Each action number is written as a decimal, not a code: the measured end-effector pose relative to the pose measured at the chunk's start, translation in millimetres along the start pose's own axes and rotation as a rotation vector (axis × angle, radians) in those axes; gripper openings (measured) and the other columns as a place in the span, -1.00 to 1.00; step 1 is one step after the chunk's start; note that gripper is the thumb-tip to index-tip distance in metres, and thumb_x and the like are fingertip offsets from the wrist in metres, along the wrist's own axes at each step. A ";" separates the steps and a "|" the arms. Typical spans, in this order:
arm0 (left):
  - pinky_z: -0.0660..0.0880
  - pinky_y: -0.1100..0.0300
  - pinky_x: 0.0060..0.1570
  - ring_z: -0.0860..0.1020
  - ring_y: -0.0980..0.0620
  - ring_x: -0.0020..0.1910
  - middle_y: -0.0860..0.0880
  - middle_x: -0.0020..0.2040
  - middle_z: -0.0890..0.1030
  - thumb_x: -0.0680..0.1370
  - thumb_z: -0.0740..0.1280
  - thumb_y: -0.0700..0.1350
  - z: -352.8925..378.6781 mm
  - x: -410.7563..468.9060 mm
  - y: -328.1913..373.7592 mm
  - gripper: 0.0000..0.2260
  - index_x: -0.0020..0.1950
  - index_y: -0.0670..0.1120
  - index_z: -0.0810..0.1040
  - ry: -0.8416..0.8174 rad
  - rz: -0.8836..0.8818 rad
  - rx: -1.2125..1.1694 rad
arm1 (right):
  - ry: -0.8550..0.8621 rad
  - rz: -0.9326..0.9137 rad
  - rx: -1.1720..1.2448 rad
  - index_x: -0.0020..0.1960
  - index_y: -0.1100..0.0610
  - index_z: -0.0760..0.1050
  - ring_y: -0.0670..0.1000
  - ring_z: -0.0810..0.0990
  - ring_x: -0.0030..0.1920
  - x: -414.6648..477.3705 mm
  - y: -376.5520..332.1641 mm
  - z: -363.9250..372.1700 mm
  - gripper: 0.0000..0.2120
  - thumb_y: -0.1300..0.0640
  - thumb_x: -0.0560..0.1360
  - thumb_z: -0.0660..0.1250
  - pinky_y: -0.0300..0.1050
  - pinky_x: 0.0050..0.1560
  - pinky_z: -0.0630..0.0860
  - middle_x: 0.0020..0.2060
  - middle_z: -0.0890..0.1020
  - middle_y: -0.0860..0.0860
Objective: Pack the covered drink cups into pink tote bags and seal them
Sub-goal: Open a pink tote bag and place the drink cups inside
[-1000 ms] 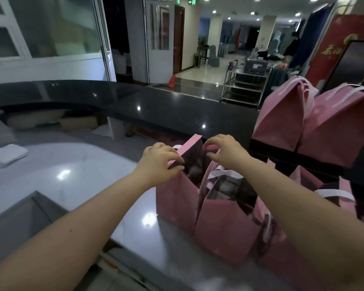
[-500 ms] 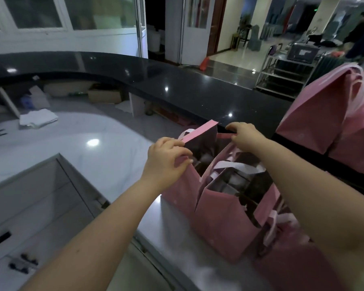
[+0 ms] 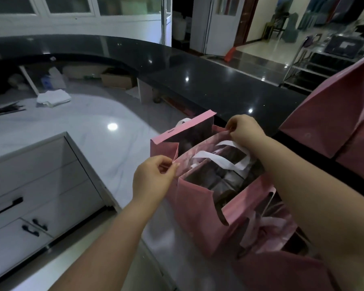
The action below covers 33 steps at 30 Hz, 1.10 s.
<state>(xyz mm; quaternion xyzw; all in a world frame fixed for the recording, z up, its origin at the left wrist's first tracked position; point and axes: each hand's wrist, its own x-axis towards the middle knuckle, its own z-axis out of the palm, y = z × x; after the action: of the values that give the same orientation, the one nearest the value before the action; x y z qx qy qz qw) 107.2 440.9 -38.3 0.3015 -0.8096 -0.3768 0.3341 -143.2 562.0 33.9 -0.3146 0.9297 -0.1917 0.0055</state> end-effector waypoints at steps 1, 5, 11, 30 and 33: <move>0.60 0.10 -0.17 0.59 0.22 -0.27 0.18 -0.30 0.62 0.45 0.49 0.01 -0.9 3.0 0.2 -0.89 -0.24 0.09 0.61 0.028 -0.033 -0.016 | -0.005 -0.011 0.009 -0.07 0.03 0.61 0.08 0.59 -0.05 1.3 -3.4 0.8 -0.77 0.32 0.46 0.29 0.00 -0.02 0.58 -0.04 0.64 0.04; 0.52 0.24 -0.29 0.57 0.22 -0.33 0.17 -0.36 0.60 0.46 0.50 -0.01 -14.3 24.8 -0.9 -0.85 -0.29 0.05 0.60 0.116 -0.053 -0.030 | -0.023 -0.053 0.042 -0.03 0.06 0.61 0.07 0.59 -0.09 5.4 -25.4 -0.3 -0.78 0.33 0.48 0.31 0.02 -0.08 0.62 -0.04 0.62 0.02; 0.37 0.39 -0.35 0.52 0.25 -0.36 0.19 -0.34 0.56 0.48 0.48 -0.10 -66.2 63.6 -14.6 -0.76 -0.31 0.12 0.51 0.296 -0.063 -0.059 | 0.003 -0.237 0.124 -0.01 0.08 0.61 0.03 0.58 -0.07 15.3 -90.6 -4.0 -0.80 0.32 0.49 0.30 -0.03 -0.03 0.60 -0.08 0.60 -0.01; 0.44 0.31 -0.30 0.49 0.15 -0.32 0.08 -0.31 0.56 0.54 0.42 -0.13 -350.8 75.9 -186.2 -0.80 -0.26 0.00 0.49 0.735 -0.154 -0.080 | -0.069 -0.543 0.193 -0.14 -0.02 0.47 0.00 0.54 -0.22 -7.9 -422.4 116.4 -0.88 0.16 0.53 0.30 -0.03 -0.25 0.57 -0.14 0.57 -0.02; 0.45 0.27 -0.27 0.48 0.15 -0.32 0.12 -0.32 0.55 0.53 0.43 -0.13 -405.1 78.6 -224.2 -0.77 -0.28 0.05 0.48 0.787 -0.175 -0.056 | -0.094 -0.551 0.192 -0.21 -0.05 0.46 0.00 0.54 -0.24 -15.1 -488.7 150.6 -0.81 0.21 0.50 0.28 0.02 -0.23 0.61 -0.19 0.56 -0.05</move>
<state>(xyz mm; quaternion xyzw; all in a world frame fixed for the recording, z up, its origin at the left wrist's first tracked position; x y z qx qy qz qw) 424.6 97.4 4.0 0.4812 -0.5804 -0.2815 0.5936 173.4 161.7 68.5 -0.5616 0.7856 -0.2584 0.0259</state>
